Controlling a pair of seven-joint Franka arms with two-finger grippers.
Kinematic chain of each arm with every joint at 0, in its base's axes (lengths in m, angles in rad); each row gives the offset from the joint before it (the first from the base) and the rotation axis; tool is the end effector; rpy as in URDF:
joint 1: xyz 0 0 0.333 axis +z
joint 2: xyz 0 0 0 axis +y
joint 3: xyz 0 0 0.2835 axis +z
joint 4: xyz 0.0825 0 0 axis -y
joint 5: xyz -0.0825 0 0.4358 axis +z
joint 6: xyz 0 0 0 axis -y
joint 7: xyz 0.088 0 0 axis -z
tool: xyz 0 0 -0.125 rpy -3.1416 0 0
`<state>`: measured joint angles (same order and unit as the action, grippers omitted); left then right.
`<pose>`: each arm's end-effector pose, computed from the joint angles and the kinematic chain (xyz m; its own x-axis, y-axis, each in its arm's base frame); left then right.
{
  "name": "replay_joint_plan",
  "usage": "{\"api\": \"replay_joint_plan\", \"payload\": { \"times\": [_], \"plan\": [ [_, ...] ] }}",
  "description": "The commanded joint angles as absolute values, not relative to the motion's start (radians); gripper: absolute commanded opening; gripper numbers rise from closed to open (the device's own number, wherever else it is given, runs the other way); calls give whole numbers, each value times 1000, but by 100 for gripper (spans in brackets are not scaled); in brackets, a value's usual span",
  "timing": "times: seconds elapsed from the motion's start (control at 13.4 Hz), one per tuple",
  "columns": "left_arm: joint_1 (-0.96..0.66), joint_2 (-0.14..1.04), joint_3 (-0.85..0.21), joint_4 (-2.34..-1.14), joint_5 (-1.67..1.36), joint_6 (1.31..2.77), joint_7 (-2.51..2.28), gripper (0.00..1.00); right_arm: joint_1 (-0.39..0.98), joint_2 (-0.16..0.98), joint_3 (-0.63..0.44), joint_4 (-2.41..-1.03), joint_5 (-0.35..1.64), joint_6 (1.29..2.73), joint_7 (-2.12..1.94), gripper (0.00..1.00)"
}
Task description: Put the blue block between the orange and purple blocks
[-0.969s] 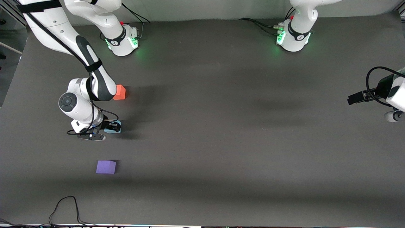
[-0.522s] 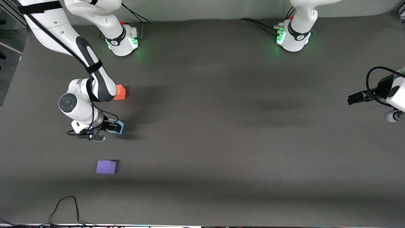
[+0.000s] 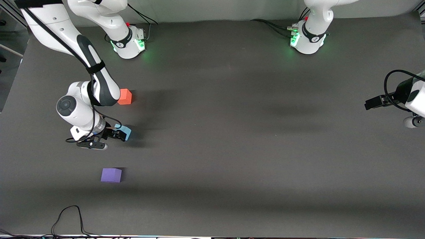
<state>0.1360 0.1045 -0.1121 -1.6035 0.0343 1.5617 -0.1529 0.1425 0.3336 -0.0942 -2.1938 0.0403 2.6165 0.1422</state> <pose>0.6230 0.0214 0.4924 0.9746 0.1748 -0.1400 0.1703 -0.9844 -0.0441 0.5879 0.0253 0.1495 0.9885 -0.1207 0.0911 -0.1207 -0.9927 -0.0054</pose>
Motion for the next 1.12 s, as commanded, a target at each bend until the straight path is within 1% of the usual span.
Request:
{"api": "replay_joint_plan", "payload": {
  "times": [0.0,0.22,0.37,0.6,0.67,0.82,0.89,1.04],
  "plan": [
    [137,95,-112,-1608,25,1548,-140,100,144,207,-94,-2171,57,2490,100,100],
    [137,95,-112,-1609,25,1548,-140,100,141,79,-92,-2103,57,2289,103,100],
    [137,95,-112,-1609,25,1548,-140,100,140,-3,-91,-2037,57,2122,103,100],
    [137,94,-112,-1609,26,1548,-140,100,138,-87,-91,-1927,57,1892,100,100],
    [137,94,-112,-1609,29,1548,-140,100,130,-103,-91,-1881,57,1819,98,100],
    [135,92,-112,-1606,32,1543,-140,100,117,-94,-86,-1781,58,1693,98,100],
    [135,84,-112,-1606,34,1537,-140,100,115,-89,-84,-1754,58,1649,97,100],
    [137,55,-112,-1605,34,1517,-140,100,91,-90,-43,-1752,58,1599,98,100]
  ]
}}
